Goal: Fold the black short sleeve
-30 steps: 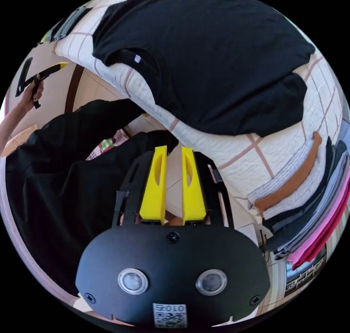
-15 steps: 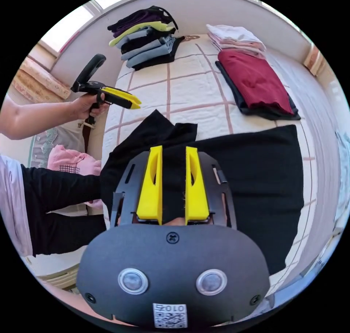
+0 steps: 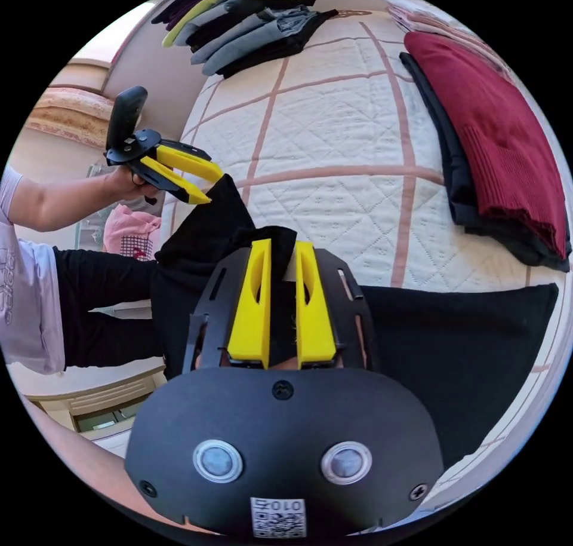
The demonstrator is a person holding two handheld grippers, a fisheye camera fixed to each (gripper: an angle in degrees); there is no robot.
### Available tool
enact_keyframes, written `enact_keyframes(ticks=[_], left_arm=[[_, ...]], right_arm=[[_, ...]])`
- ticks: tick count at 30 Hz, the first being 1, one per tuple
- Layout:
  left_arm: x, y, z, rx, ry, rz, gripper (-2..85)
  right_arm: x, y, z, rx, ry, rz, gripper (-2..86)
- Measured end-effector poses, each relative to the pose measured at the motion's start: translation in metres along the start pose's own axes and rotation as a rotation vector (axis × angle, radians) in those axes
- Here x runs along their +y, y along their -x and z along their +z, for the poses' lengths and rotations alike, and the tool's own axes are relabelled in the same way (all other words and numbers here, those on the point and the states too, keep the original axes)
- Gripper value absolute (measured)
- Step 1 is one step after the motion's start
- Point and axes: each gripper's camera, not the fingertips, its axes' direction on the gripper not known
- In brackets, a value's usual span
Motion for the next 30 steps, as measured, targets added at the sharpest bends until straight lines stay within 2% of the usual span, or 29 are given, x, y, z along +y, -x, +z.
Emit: enact_keyframes(ticks=[3, 4, 6, 10, 13, 16, 22, 26, 30], left_arm=[[0.006, 0.018, -0.002, 0.074, -0.016, -0.003, 3.9], [0.008, 0.025, -0.001, 0.195, -0.015, 0.013, 2.0], [0.012, 0.031, -0.009, 0.282, -0.06, 0.045, 0.7], [0.021, 0.029, -0.063, 0.145, -0.178, 0.1, -0.2], [0.027, 0.029, -0.099, 0.022, -0.213, 0.091, -0.3], [0.031, 0.04, -0.099, -0.083, -0.174, 0.019, -0.4], [0.051, 0.061, -0.067, -0.141, -0.127, -0.197, -0.4], [0.054, 0.07, -0.053, -0.121, -0.155, -0.231, -0.3], [0.042, 0.075, -0.04, -0.138, -0.06, -0.216, -0.2]], right_arm=[[0.0, 0.002, -0.002, -0.049, -0.024, -0.033, 3.4], [0.0, 0.003, -0.006, -0.047, -0.029, -0.053, 2.9], [-0.002, 0.005, -0.016, -0.023, -0.037, -0.08, 2.5], [-0.018, 0.021, -0.063, -0.072, -0.088, -0.306, 2.0], [-0.038, 0.024, -0.079, 0.032, -0.081, -0.407, 1.8], [-0.067, 0.01, -0.059, 0.085, -0.026, -0.387, 1.8], [-0.102, -0.003, 0.013, 0.128, 0.082, -0.332, 1.8], [-0.099, -0.009, 0.041, 0.1, 0.06, -0.293, 2.1], [-0.092, -0.015, 0.052, 0.039, 0.03, -0.244, 2.7]])
